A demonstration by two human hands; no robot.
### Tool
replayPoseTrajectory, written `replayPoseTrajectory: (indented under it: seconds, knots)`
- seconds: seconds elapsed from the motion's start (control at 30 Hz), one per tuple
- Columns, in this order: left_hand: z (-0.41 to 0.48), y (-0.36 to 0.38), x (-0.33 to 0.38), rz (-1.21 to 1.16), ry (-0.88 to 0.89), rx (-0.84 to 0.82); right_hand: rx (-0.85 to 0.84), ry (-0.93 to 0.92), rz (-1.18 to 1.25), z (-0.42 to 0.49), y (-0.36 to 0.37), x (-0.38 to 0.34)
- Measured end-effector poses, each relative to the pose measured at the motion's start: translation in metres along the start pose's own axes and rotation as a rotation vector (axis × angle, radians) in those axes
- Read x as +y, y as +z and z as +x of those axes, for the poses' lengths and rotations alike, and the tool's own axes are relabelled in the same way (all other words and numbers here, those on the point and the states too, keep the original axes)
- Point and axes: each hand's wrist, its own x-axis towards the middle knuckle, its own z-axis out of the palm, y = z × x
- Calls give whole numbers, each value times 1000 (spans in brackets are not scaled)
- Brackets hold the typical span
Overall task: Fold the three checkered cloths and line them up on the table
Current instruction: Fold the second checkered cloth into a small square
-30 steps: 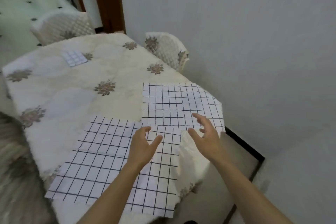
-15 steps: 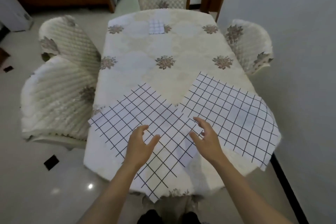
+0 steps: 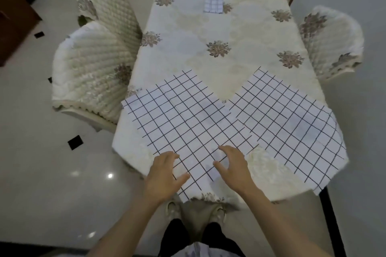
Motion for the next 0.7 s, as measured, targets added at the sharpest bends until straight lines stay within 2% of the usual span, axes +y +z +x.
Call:
replayPoseTrajectory:
  seconds: [0.1, 0.27, 0.37, 0.53, 0.7]
  knots:
    - [-9, 11, -2, 201, 23, -88, -30, 43, -187, -6, 10, 7]
    - [-24, 21, -7, 404, 85, -166, -123, 63, -317, -15, 23, 14]
    - [-29, 26, -8, 418, 114, -136, -162, 46, -382, -14, 21, 12]
    - [-38, 40, -13, 528, 259, -89, -191, 43, -432, -6, 13, 3]
    - [-38, 50, -17, 517, 271, -43, -191, 58, -434, -9, 15, 4]
